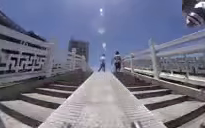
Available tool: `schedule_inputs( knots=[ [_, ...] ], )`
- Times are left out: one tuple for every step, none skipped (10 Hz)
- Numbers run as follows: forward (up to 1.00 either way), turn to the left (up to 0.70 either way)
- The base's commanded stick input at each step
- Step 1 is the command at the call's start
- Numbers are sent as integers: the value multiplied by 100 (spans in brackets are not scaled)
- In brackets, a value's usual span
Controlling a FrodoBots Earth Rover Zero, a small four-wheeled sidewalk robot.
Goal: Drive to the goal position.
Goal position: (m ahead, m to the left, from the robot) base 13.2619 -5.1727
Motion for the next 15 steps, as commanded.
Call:
schedule_inputs(
  knots=[
    [70,0],
    [70,0],
    [70,0],
    [70,0],
    [70,0],
    [70,0],
    [70,0],
    [70,0],
    [70,0],
    [70,0],
    [70,0],
    [70,0],
    [70,0],
    [70,0],
    [70,0]
  ],
)
